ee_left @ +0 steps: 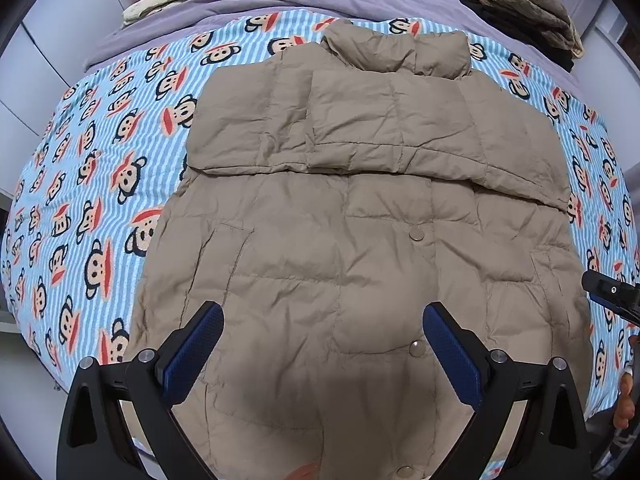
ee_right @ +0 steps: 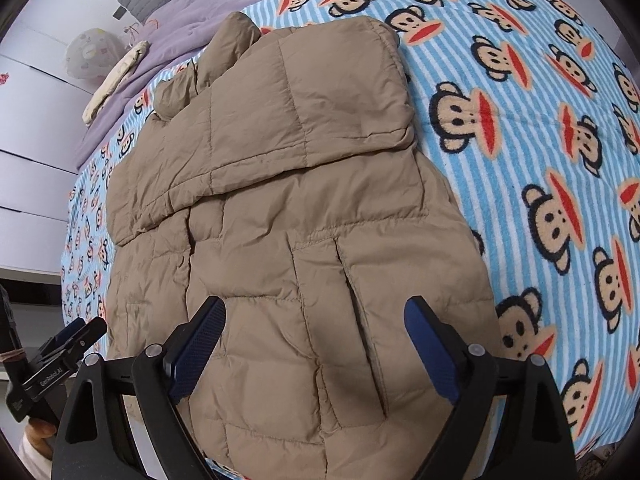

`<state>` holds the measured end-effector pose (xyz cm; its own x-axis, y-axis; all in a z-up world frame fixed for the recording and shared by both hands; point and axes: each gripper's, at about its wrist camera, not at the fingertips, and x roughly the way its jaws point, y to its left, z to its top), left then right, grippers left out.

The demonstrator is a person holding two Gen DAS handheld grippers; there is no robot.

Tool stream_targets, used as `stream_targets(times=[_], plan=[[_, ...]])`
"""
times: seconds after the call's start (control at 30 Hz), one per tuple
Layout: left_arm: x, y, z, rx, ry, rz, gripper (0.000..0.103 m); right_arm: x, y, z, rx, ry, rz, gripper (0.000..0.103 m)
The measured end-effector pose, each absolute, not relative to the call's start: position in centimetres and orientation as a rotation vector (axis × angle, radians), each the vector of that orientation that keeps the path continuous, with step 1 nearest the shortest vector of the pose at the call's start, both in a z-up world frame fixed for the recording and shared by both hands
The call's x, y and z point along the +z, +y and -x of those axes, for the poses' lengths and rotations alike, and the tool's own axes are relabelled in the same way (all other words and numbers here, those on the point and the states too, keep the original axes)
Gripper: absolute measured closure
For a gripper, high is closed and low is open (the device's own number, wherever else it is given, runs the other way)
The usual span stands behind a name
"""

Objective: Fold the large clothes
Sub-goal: 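Move both open tools to the hem of the folded jacket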

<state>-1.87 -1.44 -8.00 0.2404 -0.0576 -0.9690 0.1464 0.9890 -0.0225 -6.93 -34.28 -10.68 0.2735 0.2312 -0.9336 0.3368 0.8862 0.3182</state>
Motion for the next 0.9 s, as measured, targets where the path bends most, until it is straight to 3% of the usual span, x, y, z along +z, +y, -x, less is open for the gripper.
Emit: stream_targets(times=[0.4,0.9], plan=[[-11.0,4.8,6.0,-0.179,1.388,-0.087,0.003,-11.3,-29.8,11.4,-0.145,1.324,-0.588,0.01],[-11.6,9.3,10.5,-0.272,1.423,-0.065,0.003,-12.5,-31.0,22.8,-0.31,1.215,-0.962,0.01]])
